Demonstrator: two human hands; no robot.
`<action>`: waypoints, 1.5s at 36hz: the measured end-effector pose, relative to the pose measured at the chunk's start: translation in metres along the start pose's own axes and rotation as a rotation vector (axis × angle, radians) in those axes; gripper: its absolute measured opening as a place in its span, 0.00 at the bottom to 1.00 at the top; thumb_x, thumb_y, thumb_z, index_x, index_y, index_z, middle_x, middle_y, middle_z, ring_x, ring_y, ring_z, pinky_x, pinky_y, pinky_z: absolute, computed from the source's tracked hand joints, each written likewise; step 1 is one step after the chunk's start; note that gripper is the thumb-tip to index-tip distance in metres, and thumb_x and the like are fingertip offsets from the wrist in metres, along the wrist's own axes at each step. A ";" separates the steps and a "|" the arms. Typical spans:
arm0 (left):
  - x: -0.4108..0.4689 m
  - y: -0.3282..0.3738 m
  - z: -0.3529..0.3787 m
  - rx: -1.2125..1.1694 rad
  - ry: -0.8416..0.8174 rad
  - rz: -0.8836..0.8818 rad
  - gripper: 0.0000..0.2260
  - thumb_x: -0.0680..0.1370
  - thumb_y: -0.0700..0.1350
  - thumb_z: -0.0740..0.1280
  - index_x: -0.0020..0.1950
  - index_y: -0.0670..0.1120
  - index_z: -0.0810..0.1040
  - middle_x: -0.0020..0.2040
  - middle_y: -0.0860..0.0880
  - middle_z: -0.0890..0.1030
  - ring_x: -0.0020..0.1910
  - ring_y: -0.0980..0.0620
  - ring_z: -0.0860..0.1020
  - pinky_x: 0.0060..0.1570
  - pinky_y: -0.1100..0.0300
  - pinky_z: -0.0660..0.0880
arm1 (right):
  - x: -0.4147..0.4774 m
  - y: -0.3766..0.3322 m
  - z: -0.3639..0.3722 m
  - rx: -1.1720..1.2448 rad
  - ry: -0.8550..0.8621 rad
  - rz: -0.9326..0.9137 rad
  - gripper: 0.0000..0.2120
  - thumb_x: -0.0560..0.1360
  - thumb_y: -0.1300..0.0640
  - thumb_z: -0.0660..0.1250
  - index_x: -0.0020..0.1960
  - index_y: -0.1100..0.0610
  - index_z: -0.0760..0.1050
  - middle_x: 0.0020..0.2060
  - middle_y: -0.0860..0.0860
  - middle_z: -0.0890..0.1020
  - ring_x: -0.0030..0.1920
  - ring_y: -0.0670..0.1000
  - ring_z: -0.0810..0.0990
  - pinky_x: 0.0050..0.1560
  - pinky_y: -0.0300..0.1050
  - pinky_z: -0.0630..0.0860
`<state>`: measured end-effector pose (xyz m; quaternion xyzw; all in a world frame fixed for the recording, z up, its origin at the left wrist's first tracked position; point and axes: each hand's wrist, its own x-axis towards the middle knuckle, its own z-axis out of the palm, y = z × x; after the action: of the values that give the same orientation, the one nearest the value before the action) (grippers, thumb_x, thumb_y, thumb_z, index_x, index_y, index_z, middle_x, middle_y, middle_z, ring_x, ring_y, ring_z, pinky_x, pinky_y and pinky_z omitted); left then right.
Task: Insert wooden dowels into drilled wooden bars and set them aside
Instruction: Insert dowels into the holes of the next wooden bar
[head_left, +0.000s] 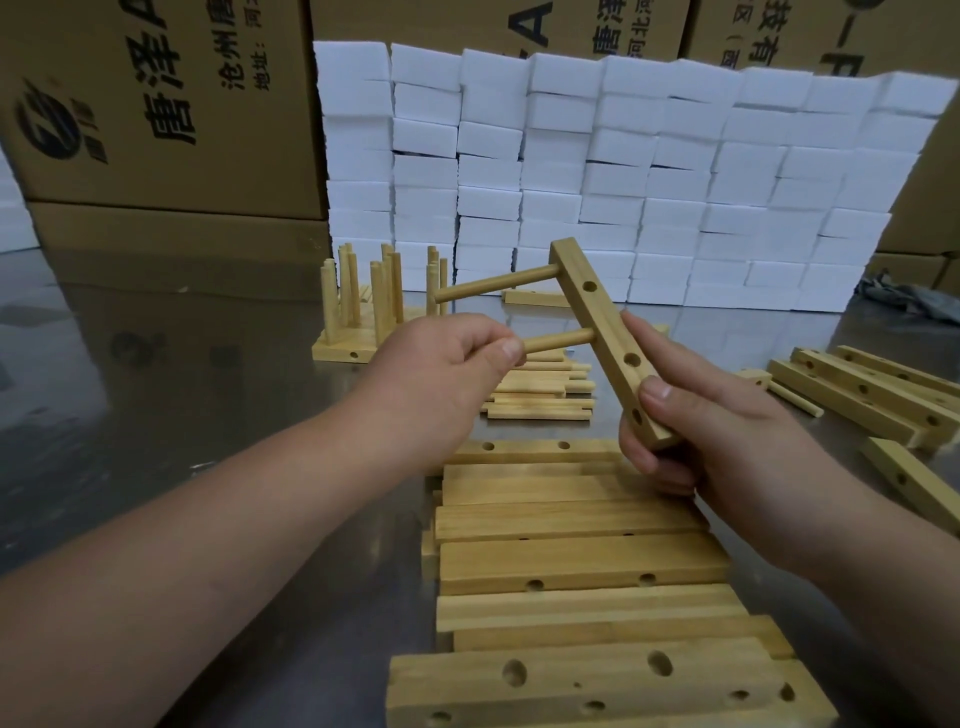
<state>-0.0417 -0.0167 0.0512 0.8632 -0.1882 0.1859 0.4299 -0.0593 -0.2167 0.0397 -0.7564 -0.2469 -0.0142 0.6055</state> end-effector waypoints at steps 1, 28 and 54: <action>0.001 0.000 -0.001 -0.027 -0.013 -0.023 0.11 0.79 0.49 0.60 0.38 0.61 0.74 0.42 0.56 0.81 0.44 0.59 0.76 0.38 0.66 0.69 | 0.000 0.000 0.000 -0.017 0.005 0.003 0.31 0.68 0.45 0.58 0.71 0.38 0.61 0.28 0.51 0.72 0.28 0.47 0.66 0.30 0.37 0.66; 0.011 -0.055 0.010 0.071 -0.437 -0.261 0.34 0.68 0.69 0.39 0.63 0.61 0.73 0.72 0.61 0.64 0.71 0.57 0.59 0.71 0.53 0.50 | 0.013 0.017 -0.005 -0.082 0.503 0.055 0.16 0.82 0.55 0.50 0.66 0.56 0.69 0.33 0.46 0.83 0.30 0.43 0.77 0.34 0.38 0.73; 0.020 -0.061 0.011 0.269 -0.397 -0.177 0.17 0.80 0.55 0.52 0.54 0.54 0.80 0.58 0.53 0.75 0.59 0.54 0.71 0.64 0.53 0.65 | 0.013 0.014 -0.002 -0.053 0.482 0.092 0.12 0.82 0.55 0.50 0.48 0.51 0.72 0.33 0.47 0.83 0.31 0.44 0.78 0.37 0.41 0.73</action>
<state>0.0073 0.0051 0.0131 0.9453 -0.1664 -0.0021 0.2804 -0.0421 -0.2156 0.0313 -0.7571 -0.0602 -0.1732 0.6270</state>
